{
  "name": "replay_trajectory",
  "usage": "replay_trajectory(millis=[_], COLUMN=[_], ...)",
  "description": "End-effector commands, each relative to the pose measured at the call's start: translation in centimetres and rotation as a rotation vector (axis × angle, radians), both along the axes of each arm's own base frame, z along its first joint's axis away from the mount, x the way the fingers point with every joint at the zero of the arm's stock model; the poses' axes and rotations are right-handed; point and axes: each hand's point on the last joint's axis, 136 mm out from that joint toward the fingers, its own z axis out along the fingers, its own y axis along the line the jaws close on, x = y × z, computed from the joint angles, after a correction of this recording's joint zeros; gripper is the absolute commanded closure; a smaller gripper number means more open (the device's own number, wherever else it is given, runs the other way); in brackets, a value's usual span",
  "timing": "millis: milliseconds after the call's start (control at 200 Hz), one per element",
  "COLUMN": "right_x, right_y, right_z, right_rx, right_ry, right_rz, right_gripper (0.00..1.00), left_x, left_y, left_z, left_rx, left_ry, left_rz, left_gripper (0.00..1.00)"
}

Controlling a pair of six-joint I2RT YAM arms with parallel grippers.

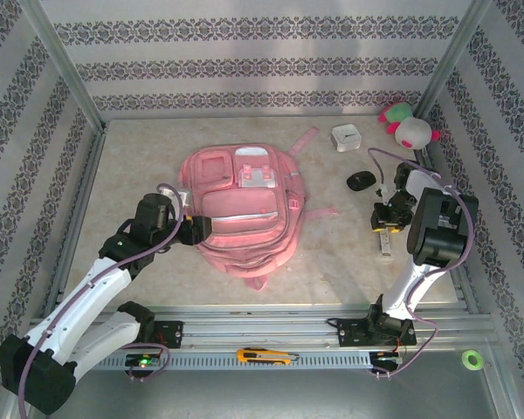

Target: Pack books, pencil case, and school supplies into a backpack

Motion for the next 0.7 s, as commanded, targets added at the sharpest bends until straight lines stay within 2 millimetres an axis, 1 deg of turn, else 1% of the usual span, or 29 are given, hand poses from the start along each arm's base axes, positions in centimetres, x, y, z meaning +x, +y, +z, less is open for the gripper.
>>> replay_trajectory(millis=[0,100,125,175,250,320,335,355,390,430,460,500,590,695], right_x=[0.4,1.2,1.0,0.8,0.5,-0.1,-0.2,-0.4,-1.0,-1.4,-1.7,-2.2,-3.1,-4.1], right_y=[2.1,4.4,5.2,6.6,9.1,11.3,11.8,12.3,13.3,14.1,14.5,14.9,15.3,15.9], right_z=[4.8,9.4,10.0,12.0,14.7,16.6,16.7,17.4,17.9,18.6,19.2,19.3,19.3,18.8], right_rx=[0.089,0.155,0.174,0.203,0.275,0.345,0.361,0.376,0.418,0.458,0.478,0.500,0.513,0.538], right_ry=[-0.155,-0.371,-0.410,-0.521,-0.687,-0.828,-0.850,-0.896,-0.949,-1.016,-1.062,-1.106,-1.158,-1.169], right_rz=[-0.033,-0.023,-0.012,0.009,0.044,0.068,0.068,0.069,0.076,0.084,0.077,0.077,0.065,0.078], right_gripper=[0.72,0.73,0.74,0.75,0.76,0.76,0.76,0.77,0.77,0.78,0.78,0.79,0.80,0.80], left_x=[0.2,-0.1,-0.2,-0.5,-1.2,-1.8,-1.9,-1.9,-1.8,-1.2,-0.7,0.2,2.1,4.1], left_y=[-3.0,-4.0,-4.2,-4.8,-5.8,-6.5,-6.7,-6.9,-7.2,-7.5,-7.7,-7.9,-8.3,-8.4], left_z=[3.8,4.8,4.8,4.7,3.4,1.8,1.4,0.8,-0.1,-0.8,-1.4,-1.7,-1.9,-2.3], left_rx=[0.102,0.202,0.224,0.268,0.343,0.409,0.426,0.446,0.482,0.525,0.552,0.580,0.615,0.667], left_ry=[-0.280,-0.411,-0.436,-0.483,-0.532,-0.561,-0.562,-0.560,-0.555,-0.560,-0.560,-0.570,-0.602,-0.613], left_rz=[-0.315,-0.471,-0.506,-0.589,-0.742,-0.862,-0.887,-0.914,-0.938,-0.942,-0.935,-0.908,-0.831,-0.769], left_gripper=[0.36,0.35,0.34,0.33,0.33,0.33,0.33,0.32,0.32,0.31,0.31,0.31,0.30,0.30])
